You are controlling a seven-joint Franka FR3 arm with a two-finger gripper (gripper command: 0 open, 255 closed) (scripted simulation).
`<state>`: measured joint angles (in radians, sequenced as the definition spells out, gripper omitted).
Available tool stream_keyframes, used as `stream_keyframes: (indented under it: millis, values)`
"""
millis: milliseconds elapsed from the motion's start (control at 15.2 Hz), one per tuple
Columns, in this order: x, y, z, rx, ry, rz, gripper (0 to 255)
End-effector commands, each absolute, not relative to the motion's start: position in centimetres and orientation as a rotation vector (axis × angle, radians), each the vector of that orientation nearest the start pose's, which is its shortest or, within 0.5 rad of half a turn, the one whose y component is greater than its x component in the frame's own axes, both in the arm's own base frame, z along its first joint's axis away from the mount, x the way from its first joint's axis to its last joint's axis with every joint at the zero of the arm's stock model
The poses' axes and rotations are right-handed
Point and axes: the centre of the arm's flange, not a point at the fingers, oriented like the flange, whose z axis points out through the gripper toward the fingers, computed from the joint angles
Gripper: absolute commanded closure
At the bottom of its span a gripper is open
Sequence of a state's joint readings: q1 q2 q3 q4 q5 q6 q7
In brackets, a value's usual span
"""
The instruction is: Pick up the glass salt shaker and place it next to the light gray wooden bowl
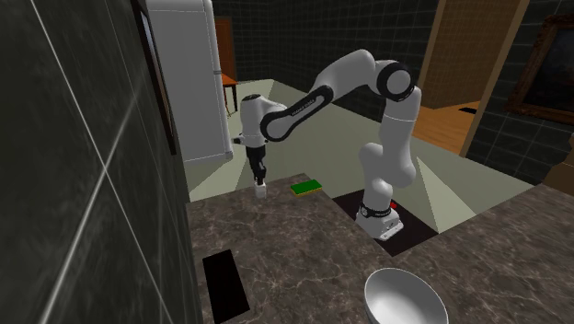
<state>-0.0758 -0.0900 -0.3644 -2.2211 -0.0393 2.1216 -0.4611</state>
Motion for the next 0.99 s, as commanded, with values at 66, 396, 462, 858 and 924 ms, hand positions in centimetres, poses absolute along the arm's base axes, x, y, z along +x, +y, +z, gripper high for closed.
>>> stream_keyframes:
  millis: [66,396,462,858,924]
  values:
    - [46.2,-22.1,42.6,-3.135,-0.068,0.023,255]
    - [46.2,-22.1,45.2,-3.135,-0.068,0.023,255]
    - [46.2,-22.1,45.8,-3.135,-0.068,0.023,255]
    - [46.2,-22.1,48.9,-3.135,-0.068,0.023,255]
    - [46.2,-22.1,49.4,-3.135,-0.068,0.023,255]
